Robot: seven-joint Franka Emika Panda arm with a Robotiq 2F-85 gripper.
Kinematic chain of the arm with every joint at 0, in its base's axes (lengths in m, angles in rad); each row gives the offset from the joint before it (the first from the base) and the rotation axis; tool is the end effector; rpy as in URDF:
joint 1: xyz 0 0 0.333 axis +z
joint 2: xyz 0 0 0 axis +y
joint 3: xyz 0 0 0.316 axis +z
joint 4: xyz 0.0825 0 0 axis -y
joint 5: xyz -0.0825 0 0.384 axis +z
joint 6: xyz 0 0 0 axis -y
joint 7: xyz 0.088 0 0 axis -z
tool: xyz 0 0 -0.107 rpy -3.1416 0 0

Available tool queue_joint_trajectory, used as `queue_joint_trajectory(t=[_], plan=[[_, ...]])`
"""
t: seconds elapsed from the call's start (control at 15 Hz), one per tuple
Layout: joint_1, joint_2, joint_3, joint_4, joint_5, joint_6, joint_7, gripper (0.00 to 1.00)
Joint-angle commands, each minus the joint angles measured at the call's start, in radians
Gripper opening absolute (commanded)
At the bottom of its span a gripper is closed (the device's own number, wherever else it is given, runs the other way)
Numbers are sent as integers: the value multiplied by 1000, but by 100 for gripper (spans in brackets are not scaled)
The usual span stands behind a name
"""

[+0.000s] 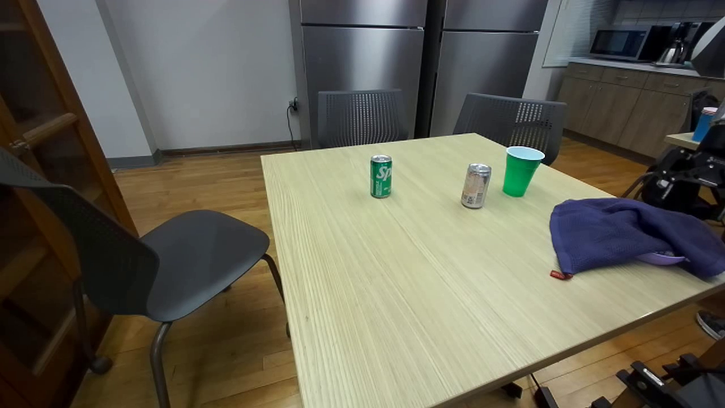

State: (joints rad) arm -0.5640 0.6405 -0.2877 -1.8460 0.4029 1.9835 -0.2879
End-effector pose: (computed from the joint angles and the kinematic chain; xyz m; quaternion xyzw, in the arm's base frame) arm 0.4071 -0.4235 0.1597 -0.8949 0.3788 0.1512 0.1813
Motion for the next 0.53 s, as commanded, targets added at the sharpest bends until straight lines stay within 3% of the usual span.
queue_joint_trajectory(t=[0.0,0.47], plan=[[-46,15,39,37,-5,11,-71,100],[-105,40,83,71,13,17,-150,100]])
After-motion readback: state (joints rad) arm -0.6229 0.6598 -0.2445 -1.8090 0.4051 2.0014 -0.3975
